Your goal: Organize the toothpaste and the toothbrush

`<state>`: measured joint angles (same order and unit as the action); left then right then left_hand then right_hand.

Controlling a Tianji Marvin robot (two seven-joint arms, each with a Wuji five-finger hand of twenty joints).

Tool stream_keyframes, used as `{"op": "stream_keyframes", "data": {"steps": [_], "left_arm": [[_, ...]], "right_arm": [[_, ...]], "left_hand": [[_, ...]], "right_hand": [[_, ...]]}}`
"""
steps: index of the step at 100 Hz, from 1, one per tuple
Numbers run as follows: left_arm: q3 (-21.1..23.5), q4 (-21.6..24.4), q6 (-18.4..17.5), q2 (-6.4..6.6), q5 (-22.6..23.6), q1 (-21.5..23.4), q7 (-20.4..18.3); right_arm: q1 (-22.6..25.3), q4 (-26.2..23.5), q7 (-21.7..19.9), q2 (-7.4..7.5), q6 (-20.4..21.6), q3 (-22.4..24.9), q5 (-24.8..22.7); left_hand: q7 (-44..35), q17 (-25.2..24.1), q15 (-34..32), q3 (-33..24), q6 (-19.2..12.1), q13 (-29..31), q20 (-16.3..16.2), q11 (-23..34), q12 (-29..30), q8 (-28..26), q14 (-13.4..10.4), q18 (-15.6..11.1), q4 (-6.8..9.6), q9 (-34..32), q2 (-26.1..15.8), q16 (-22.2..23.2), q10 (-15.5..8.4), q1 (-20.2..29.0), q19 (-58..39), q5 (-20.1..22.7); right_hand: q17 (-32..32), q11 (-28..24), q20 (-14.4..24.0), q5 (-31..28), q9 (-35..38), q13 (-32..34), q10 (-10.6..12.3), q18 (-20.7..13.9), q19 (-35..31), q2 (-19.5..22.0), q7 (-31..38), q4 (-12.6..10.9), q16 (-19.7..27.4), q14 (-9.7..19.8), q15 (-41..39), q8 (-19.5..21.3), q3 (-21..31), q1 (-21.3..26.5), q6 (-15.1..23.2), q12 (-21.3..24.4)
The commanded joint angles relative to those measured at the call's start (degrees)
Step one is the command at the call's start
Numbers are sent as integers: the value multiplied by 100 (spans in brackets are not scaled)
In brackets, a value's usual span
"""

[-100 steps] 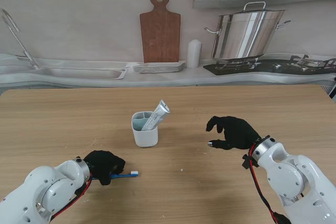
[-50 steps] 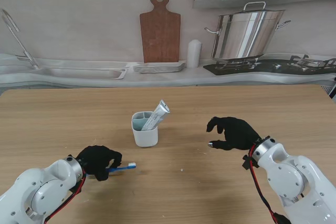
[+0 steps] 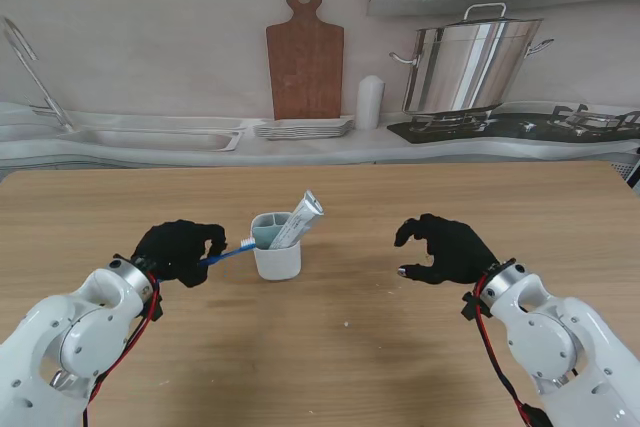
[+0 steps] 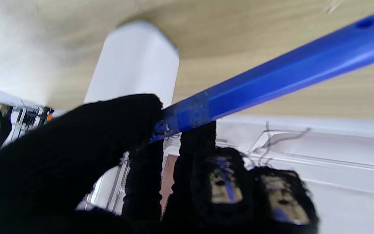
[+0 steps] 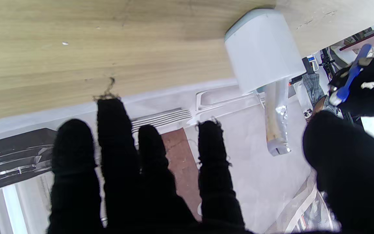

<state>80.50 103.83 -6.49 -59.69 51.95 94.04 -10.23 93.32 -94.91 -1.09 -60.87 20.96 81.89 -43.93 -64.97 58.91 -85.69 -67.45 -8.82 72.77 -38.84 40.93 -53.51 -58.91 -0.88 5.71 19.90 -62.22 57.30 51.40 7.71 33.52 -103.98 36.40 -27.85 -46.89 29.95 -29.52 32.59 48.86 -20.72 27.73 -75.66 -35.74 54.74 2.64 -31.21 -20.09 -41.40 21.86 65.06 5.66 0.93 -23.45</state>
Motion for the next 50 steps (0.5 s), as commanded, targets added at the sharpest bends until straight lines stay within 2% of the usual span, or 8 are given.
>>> {"op": "stream_keyframes", "data": {"steps": [1, 14, 30, 40, 50], "left_arm": [[-49, 27, 71, -58, -90, -259, -60], [-346, -285, 212, -85, -486, -780, -67], [-797, -759, 469, -153, -1057, -1421, 5], [-1038, -1038, 614, -227, -1421, -1742, 171], [-1223, -1231, 783, -287, -1758, -1993, 236]], "right_arm": [[55, -4, -86, -37, 6, 9, 5], [53, 9, -55, -39, 14, 25, -19], [43, 26, -53, -32, 118, 61, -53], [49, 30, -64, -23, 180, 99, -94], [52, 41, -78, -22, 205, 126, -72]], "left_hand": [[-444, 156, -113, -935, -279, 3, 17, 158, 31, 43, -130, -24, -129, -604, -114, -74, -135, 557, -561, 287], [-432, 115, -18, -865, -304, -1, 30, 128, 46, 47, -131, -84, -268, -525, -207, -100, -149, 570, -489, 200], [-433, 18, 166, -760, -316, -9, -1, 81, 66, 79, -94, -68, -446, -442, -298, -113, -148, 623, -392, 109], [-440, -42, 295, -663, -288, -12, -40, 35, 84, 117, -46, -40, -607, -379, -362, -106, -105, 702, -324, 52], [-414, -118, 463, -543, -292, -16, -103, -51, 98, 169, 19, -8, -898, -313, -451, -76, -57, 786, -234, -23]], "right_hand": [[138, 32, -100, 151, -347, -266, -254, 119, 99, -26, -11, -175, 127, -178, 89, 4, 75, 76, 63, 41], [453, 40, -199, 259, -899, -812, -303, 189, 254, -15, 6, -178, 238, -276, 231, 10, 63, 56, 51, 63], [1138, 159, -436, 591, -1443, -1618, -215, 314, 697, -13, -58, -164, 477, -367, 578, -17, 8, -15, 129, 159], [1375, 263, -553, 829, -1556, -1856, -128, 331, 868, 33, -180, -175, 603, -382, 706, -80, -75, -47, 274, 234], [1500, 334, -618, 1014, -1635, -1981, -94, 330, 942, 88, -254, -195, 674, -393, 771, -123, -120, -63, 307, 278]]}}
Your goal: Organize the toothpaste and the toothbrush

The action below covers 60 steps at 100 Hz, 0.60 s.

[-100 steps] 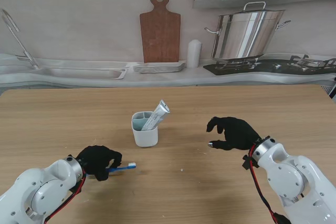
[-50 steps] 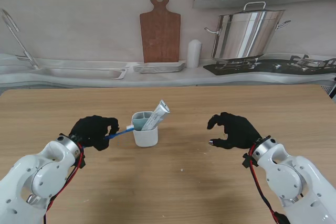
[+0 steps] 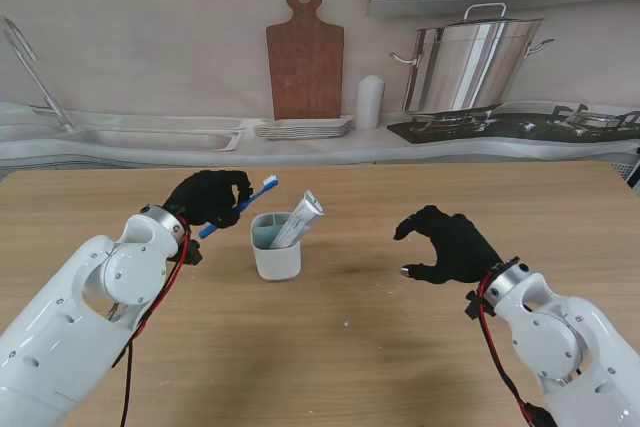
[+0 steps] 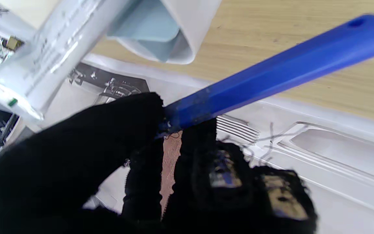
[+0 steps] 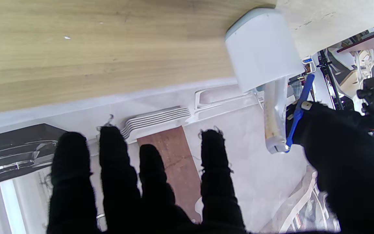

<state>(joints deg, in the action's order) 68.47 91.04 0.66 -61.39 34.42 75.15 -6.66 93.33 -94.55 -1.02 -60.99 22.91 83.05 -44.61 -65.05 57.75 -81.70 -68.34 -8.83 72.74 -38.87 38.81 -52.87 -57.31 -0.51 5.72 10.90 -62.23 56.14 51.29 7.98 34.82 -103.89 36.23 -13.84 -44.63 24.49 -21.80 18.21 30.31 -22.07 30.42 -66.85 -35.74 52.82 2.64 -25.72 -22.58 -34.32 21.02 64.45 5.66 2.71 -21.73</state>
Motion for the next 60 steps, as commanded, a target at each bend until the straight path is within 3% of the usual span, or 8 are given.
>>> {"op": "stream_keyframes", "data": {"steps": [1, 19, 60], "left_arm": [[-38, 27, 81, -125, -40, -129, -110], [-281, -204, 310, -257, -586, -449, 112], [-607, -494, 738, -525, -1481, -857, 556]], "right_arm": [[51, 6, -85, -10, 11, 12, -3], [52, 2, -115, -7, 16, 34, 17], [78, -51, -200, 6, -33, 67, 4]], "left_hand": [[-406, -8, 86, -438, -289, -11, -107, 150, 35, 15, -5, -5, -40, -312, -343, -60, -80, 671, -233, -10], [-428, -144, 340, -339, -251, -18, -193, 1, 43, 111, 104, 114, -459, -247, -427, -8, -23, 795, -75, -102], [-459, -367, 665, -240, -189, -37, -309, -30, 13, 162, 262, 259, -590, -137, -542, 25, 18, 895, 68, -178]], "right_hand": [[111, 112, -77, 258, -204, -137, 43, 62, 68, 93, -65, -198, 131, -148, 67, -42, -63, -64, 128, 108], [142, 117, -117, 304, -250, -192, 34, 66, 71, 129, -46, -222, 173, -169, 69, -56, -104, -70, 95, 122], [91, 66, -155, 178, -224, -159, -33, 110, 10, 136, 9, -228, 220, -140, 21, -69, -128, -64, 32, 122]]}}
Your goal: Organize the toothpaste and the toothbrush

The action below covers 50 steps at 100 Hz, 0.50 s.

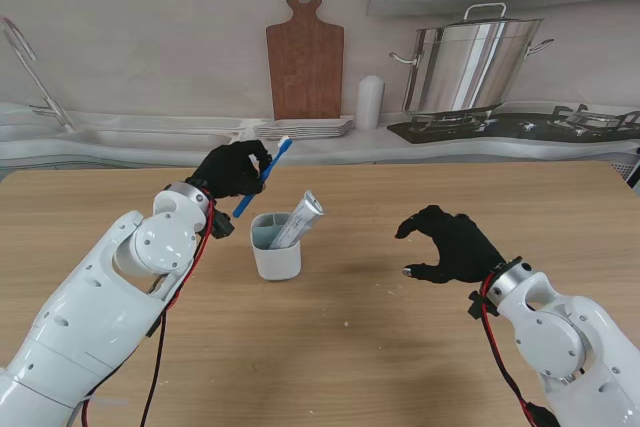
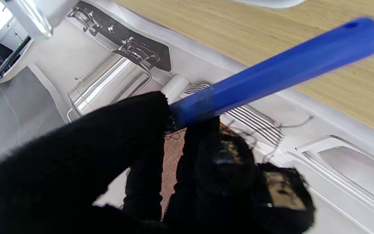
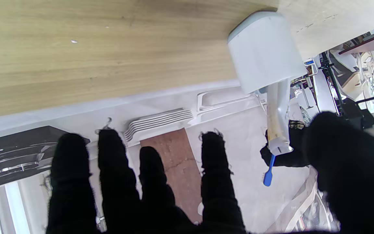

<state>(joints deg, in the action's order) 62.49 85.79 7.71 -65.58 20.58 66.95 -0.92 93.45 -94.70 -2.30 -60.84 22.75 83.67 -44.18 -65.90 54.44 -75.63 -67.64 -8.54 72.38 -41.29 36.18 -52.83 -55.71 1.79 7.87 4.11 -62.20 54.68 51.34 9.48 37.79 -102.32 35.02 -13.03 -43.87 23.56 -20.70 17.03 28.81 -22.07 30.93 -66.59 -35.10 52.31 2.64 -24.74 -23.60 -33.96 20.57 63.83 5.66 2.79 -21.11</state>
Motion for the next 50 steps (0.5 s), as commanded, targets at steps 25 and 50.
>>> {"op": "stream_keyframes", "data": {"steps": [25, 50], "left_arm": [[-94, -103, 156, -204, -469, -126, 108], [-165, -279, 135, -274, -768, -147, 184]], "right_arm": [[66, -38, -81, -10, -32, 3, -20], [65, -16, -94, -8, -58, -25, -16]], "left_hand": [[-321, -242, 443, -77, -197, -13, -101, 148, 6, 23, 156, 183, 96, -40, -554, 32, -137, 660, 41, -158], [-315, -314, 571, -1, -158, -18, -120, 125, 1, 31, 230, 219, 104, -13, -586, 96, -113, 716, 87, -155]], "right_hand": [[-8, -27, -74, 53, -94, 5, -13, 68, -35, 77, 73, -231, 154, -24, -11, -25, -69, -56, 15, 57], [-21, -31, -83, 25, -78, 19, -31, 71, -46, 88, 83, -229, 169, -35, -23, -24, -55, -61, -4, 58]]}}
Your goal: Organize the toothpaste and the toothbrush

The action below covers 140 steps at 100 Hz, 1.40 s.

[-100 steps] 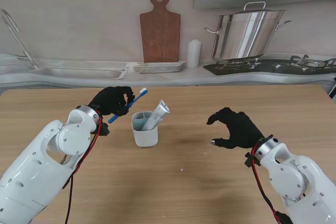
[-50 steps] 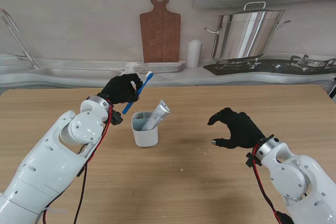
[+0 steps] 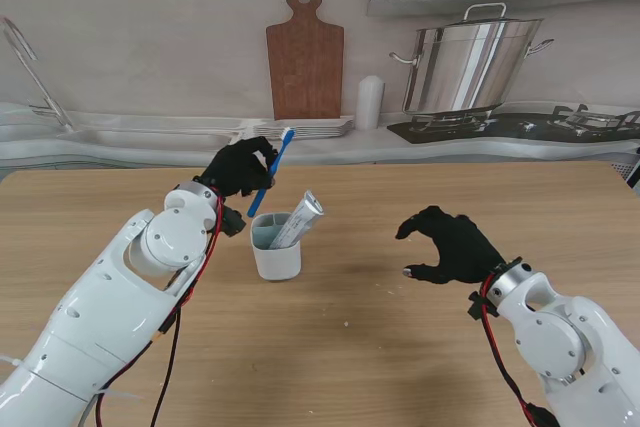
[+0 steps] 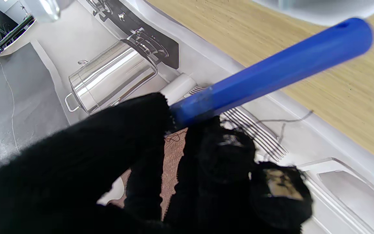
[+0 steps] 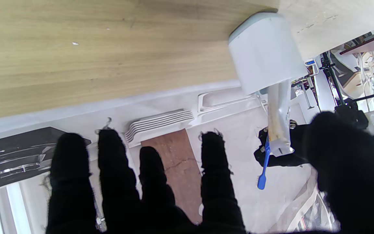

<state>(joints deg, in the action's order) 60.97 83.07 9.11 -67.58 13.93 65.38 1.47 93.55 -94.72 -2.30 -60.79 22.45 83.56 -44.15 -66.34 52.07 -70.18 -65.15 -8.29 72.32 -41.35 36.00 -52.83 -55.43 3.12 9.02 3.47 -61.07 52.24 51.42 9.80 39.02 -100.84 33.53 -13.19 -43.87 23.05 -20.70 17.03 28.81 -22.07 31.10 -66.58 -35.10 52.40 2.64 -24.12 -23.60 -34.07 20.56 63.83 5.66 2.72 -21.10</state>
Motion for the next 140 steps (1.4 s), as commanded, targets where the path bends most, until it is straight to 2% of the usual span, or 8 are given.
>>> {"op": "stream_keyframes", "data": {"steps": [1, 21, 42, 62, 68, 87, 116, 140], "left_arm": [[-16, -16, -9, -77, -111, 9, -48], [-54, -163, -73, -120, -251, 19, 29], [-105, -353, -126, -184, -495, 14, 106], [-132, -447, -204, -198, -571, 57, 117], [-130, -471, -192, -215, -670, 78, 125], [-126, -541, -204, -236, -780, 143, 148], [-109, -560, -316, -207, -760, 268, 107], [-50, -459, -357, -161, -696, 389, 46]], "right_arm": [[56, -13, -95, -13, -26, -14, -19], [64, 6, -101, -12, -34, -8, -19], [75, 16, -107, -11, -51, -7, -20], [84, 36, -113, -10, -74, -4, -22], [82, 44, -110, -10, -82, -7, -21], [83, 57, -135, -7, -94, -6, -8], [64, 74, -151, -4, -105, -36, -4], [60, 86, -160, -2, -114, -52, 0]], "left_hand": [[-271, -78, 30, -248, -179, -12, -116, 145, -1, 2, 99, 111, 169, -128, -342, 91, -142, 596, -61, -5], [-268, -69, 44, -240, -174, -14, -127, 138, -8, 1, 78, 110, 176, -110, -363, 120, -134, 603, -59, -19], [-261, -163, 163, -166, -109, -25, -153, 113, -28, -6, 162, 207, 97, -70, -399, 155, -63, 687, 11, -37], [-244, -204, 193, -166, -83, -20, -202, 109, -32, 1, 177, 229, 68, -52, -428, 211, -102, 645, 20, -74], [-238, -284, 216, -139, -42, -27, -269, 101, -34, 20, 250, 299, 36, -13, -455, 263, -77, 652, 6, -102], [-236, -262, 118, -189, -43, -19, -333, 107, 9, 29, 288, 291, 7, 8, -431, 366, -61, 587, -99, -83], [-194, -354, 79, -145, -53, -28, -361, 8, 155, 48, 366, 293, -55, 59, -453, 424, -37, 599, -171, -86], [-188, -432, 145, -148, -58, -46, -387, -33, 178, 22, 417, 301, -35, 74, -439, 467, -52, 603, -179, -66]], "right_hand": [[-11, -31, -31, 26, -78, 14, -31, 52, -51, 85, 73, -228, 107, -34, -9, -24, -56, -61, 3, 57], [-25, -33, -35, 2, -66, 20, -39, 47, -60, 75, 82, -225, 116, -44, -14, -22, -48, -58, -2, 57], [-47, -41, -33, -12, -48, 37, -44, 41, -79, 72, 89, -220, 115, -55, -33, -19, -39, -58, 3, 54], [-67, -46, -31, -40, -39, 57, -57, 40, -94, 66, 98, -218, 112, -43, -49, -14, -28, -51, -5, 52], [-71, -51, -30, -47, -35, 76, -53, 41, -97, 64, 99, -218, 112, -13, -53, -14, -21, -47, -7, 50], [-109, -60, -25, -61, -18, 124, -62, 45, -116, 60, 97, -214, 119, -4, -56, -13, -6, -49, -9, 46], [-141, -71, -20, -65, -15, 161, -63, 52, -129, 64, 103, -212, 112, -2, -73, -8, -3, -47, -8, 40], [-159, -75, -14, -69, -11, 186, -80, 50, -140, 63, 104, -212, 98, -19, -91, -5, 1, -44, -7, 38]]}}
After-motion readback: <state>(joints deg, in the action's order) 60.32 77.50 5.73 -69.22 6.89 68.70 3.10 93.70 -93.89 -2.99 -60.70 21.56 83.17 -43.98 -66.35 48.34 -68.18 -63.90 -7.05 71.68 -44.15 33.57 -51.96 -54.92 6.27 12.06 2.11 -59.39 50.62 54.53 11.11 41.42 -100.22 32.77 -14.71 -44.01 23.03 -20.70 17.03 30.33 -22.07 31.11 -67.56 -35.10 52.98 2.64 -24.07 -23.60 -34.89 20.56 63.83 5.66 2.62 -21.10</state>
